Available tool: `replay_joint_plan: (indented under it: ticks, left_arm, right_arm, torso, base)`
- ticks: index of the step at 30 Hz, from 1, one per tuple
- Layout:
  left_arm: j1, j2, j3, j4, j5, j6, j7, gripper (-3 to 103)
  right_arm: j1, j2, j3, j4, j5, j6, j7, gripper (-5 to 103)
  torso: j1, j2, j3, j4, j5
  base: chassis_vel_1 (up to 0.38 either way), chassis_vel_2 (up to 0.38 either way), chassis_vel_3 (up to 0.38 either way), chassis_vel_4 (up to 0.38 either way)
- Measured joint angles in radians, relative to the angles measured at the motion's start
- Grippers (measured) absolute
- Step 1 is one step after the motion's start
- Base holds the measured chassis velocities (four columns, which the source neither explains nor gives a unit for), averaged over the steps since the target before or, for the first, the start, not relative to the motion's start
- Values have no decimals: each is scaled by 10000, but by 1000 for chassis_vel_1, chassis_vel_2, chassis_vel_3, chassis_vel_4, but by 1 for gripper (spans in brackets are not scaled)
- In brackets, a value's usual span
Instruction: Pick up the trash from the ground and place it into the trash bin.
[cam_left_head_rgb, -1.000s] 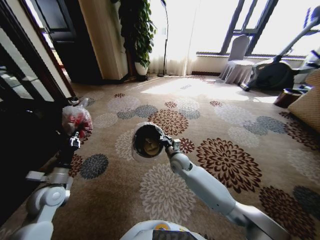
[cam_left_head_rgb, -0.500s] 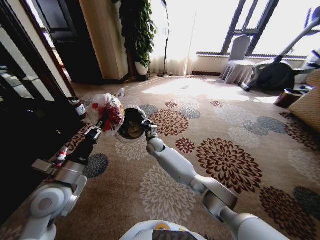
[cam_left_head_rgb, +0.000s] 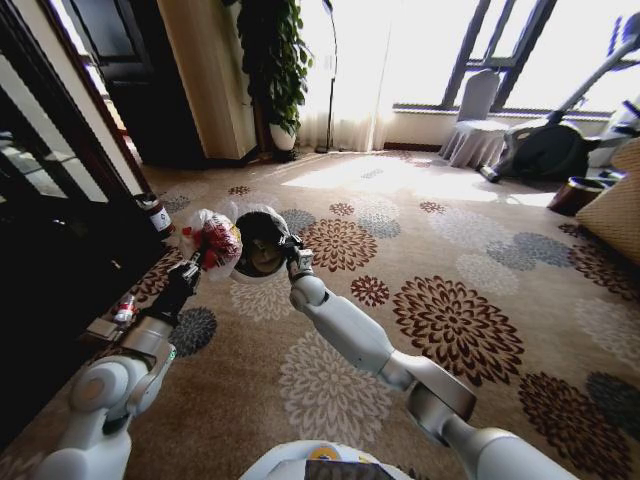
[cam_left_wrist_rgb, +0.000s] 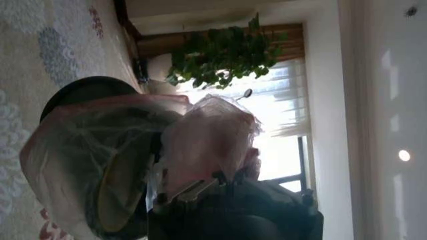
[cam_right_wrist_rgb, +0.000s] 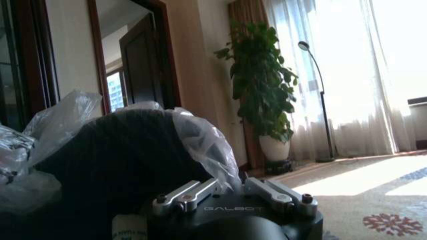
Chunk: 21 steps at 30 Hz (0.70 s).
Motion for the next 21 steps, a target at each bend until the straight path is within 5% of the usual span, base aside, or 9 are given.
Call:
replay_joint_plan:
  ticks: [21]
  left_arm:
    - [-2215, 344, 531, 2651, 151, -269, -432, 0]
  right_arm:
    - [-446, -9, -1091, 1137, -242, 521, -620, 0]
  torso:
    - [0, 0, 0, 2, 0]
  base:
    - [0, 0, 0, 0]
